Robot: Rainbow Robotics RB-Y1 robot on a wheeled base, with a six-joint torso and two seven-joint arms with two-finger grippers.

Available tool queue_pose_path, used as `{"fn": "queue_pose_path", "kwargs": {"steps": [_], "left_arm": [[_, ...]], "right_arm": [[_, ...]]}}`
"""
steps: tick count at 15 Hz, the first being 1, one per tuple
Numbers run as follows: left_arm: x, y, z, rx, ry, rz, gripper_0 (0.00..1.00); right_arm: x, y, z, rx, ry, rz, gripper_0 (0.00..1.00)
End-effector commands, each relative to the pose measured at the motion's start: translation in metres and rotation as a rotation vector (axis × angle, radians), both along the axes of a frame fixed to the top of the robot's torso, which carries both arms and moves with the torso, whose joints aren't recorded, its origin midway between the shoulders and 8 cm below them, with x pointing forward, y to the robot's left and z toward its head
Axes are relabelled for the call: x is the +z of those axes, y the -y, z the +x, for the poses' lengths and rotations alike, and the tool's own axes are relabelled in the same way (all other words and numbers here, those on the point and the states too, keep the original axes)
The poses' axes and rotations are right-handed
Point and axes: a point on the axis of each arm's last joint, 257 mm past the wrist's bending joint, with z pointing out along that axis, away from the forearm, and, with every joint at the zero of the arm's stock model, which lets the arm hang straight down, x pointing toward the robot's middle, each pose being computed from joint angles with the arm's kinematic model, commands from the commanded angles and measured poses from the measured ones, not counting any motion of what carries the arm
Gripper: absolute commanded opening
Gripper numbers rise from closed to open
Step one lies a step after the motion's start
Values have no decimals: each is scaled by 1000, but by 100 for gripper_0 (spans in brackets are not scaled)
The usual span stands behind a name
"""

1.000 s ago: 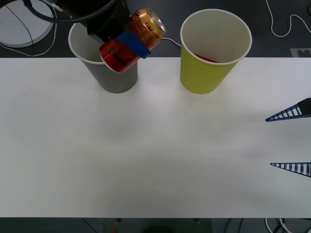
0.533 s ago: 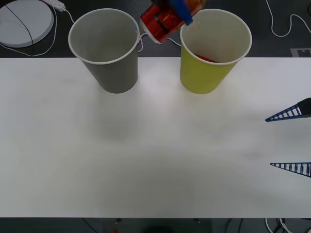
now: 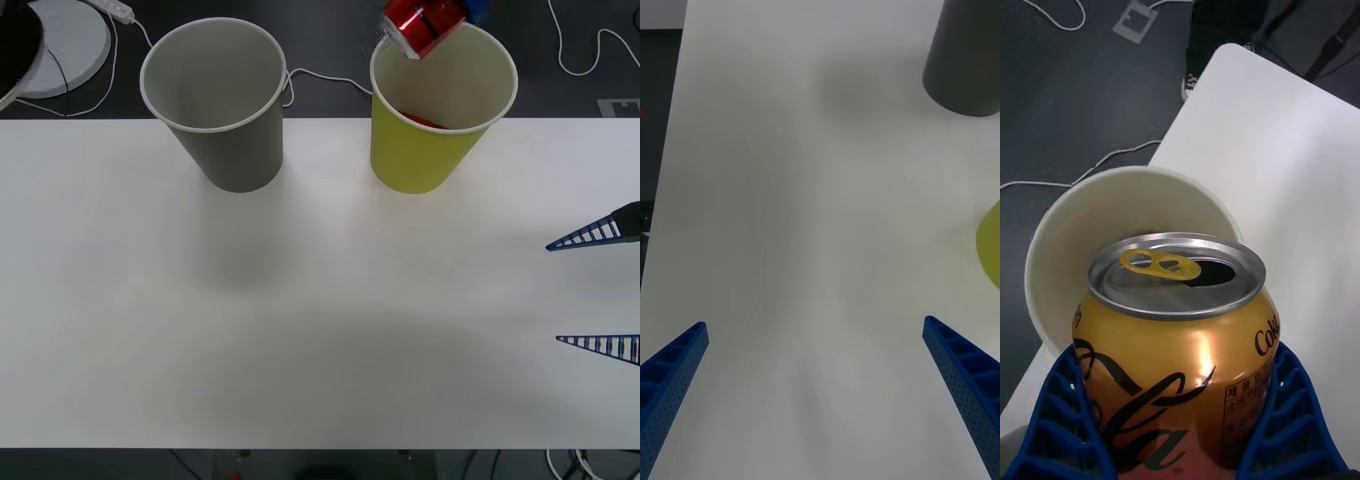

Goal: Put the can into the green bin and the plastic bottle into the gray bin

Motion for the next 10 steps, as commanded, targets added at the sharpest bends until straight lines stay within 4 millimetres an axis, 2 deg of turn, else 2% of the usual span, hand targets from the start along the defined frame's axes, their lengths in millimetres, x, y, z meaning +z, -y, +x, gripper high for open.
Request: {"fn": "queue_pose_path", "kwargs": {"steps": [1,4,8,9,10], "left_arm": [[-11,20,17,24,34,-29,0],[-20,32,31,44,64,-52,0],[-21,35,36,45,78,-58,0],[-21,34,36,46,76,-60,3],[-20,33,38,46,81,-60,13]], "right_arm": [[0,0,0,0,0,0,100],[0,0,0,0,0,0,100],[0,0,0,0,0,0,100],[0,0,0,0,0,0,100],[0,0,0,0,0,0,100]]}}
